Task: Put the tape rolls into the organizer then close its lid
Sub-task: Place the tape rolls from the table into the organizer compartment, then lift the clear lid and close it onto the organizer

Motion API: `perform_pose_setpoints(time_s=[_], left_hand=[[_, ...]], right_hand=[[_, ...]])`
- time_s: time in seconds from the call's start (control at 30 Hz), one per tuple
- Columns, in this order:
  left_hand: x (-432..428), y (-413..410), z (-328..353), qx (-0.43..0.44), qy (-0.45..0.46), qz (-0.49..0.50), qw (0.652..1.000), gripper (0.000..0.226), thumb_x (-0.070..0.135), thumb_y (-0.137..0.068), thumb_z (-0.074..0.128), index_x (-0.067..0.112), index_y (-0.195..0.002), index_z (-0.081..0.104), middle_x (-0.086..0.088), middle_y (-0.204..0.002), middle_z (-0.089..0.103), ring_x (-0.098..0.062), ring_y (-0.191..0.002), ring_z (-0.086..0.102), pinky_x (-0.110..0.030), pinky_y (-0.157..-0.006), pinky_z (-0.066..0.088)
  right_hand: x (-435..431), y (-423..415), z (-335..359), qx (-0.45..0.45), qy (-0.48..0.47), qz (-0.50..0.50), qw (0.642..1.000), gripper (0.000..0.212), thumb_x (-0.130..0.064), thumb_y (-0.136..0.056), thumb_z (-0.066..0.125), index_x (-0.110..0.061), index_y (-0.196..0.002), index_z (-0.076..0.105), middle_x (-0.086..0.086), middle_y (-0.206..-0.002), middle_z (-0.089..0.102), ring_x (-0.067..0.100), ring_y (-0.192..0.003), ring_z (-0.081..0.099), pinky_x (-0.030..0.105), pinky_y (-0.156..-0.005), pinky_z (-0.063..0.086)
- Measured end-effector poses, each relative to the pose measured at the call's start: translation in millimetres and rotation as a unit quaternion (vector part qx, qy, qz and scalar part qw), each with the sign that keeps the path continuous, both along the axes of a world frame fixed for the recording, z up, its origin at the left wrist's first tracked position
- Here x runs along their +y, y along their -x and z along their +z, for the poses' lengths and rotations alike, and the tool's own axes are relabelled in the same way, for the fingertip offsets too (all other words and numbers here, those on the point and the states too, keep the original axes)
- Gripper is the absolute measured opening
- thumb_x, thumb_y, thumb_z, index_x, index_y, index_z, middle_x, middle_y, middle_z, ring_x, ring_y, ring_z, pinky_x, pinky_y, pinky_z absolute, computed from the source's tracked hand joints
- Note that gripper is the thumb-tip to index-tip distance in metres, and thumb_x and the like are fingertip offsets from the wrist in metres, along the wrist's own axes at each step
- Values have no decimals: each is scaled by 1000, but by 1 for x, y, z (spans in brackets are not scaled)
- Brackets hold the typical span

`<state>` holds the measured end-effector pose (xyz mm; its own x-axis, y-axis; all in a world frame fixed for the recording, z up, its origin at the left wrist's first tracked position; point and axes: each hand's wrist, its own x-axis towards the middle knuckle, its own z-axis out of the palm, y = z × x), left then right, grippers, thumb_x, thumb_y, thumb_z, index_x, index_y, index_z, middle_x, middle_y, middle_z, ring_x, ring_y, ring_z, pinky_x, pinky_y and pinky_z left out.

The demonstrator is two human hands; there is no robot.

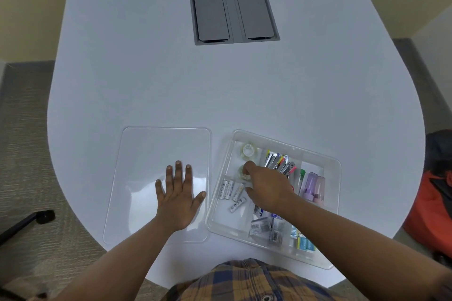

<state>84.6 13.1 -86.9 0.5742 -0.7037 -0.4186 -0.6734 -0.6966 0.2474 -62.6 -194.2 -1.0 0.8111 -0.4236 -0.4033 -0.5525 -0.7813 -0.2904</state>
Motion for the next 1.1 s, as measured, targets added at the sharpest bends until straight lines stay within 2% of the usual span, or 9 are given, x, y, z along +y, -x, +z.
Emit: perform_pose_setpoints(time_s=[0.1,0.2,0.3,0.47,0.57,0.7,0.8,0.97,1.1], left_hand=[[0,0,2,6,2,2,1000,83,72,-83,1,24,-145,-25,-1,-155,-31,-22,-141,-32,-54,-114,-9],[-1,-1,5,18,3,5,1000,85,74,-79,-2,25,-142,-31,1,-151,-37,-19,-137,-38,-52,-113,-13],[0,-6,11,42,8,-2,999,90,77,-80,12,26,-143,-29,3,-150,-38,-17,-137,-38,-49,-113,-15],[11,-21,33,43,102,61,992,78,60,-87,49,19,-150,27,-3,-162,13,-23,-149,10,-49,-116,16],[30,-33,43,-4,125,147,981,68,43,-86,64,13,-143,41,-7,-157,30,-26,-145,24,-50,-112,28],[65,-50,51,-54,73,292,952,71,39,-82,69,8,-139,42,-13,-153,35,-34,-139,34,-58,-105,36],[84,-58,54,-36,10,367,929,84,44,-77,73,6,-142,35,-18,-150,35,-41,-133,39,-61,-101,39],[87,-71,53,28,-7,390,920,90,49,-72,77,7,-141,37,-22,-138,44,-43,-120,50,-58,-90,49],[87,-84,52,102,24,429,897,99,45,-60,88,9,-138,39,-20,-134,50,-41,-114,55,-51,-85,52]], right_hand=[[8,10,5,-27,6,1,1000,39,-30,-88,58,-22,-124,46,1,-117,63,28,-92,66,35,-68,49],[21,27,7,-66,36,11,997,45,-28,-84,65,-19,-127,54,1,-124,62,25,-105,62,37,-81,52],[34,43,7,-73,75,10,994,56,-30,-78,71,-16,-131,56,4,-133,60,25,-115,58,40,-95,47],[60,61,4,-51,94,-10,994,69,-39,-78,66,-14,-140,47,5,-148,47,26,-125,52,44,-98,47],[70,63,3,-51,102,-29,993,71,-37,-75,66,-10,-139,48,8,-147,47,26,-127,52,43,-99,45],[76,62,1,-54,113,-26,992,71,-31,-73,68,-6,-137,51,10,-146,48,27,-127,53,42,-101,44],[78,60,0,-58,121,-20,991,69,-25,-72,71,-4,-135,53,12,-145,48,28,-127,53,43,-104,41],[80,56,-1,-24,139,-19,990,68,-19,-73,69,-4,-137,51,12,-148,44,31,-130,49,46,-105,40],[78,55,-1,17,149,-16,989,72,-25,-78,63,-9,-144,41,8,-155,32,33,-141,33,47,-108,35]])
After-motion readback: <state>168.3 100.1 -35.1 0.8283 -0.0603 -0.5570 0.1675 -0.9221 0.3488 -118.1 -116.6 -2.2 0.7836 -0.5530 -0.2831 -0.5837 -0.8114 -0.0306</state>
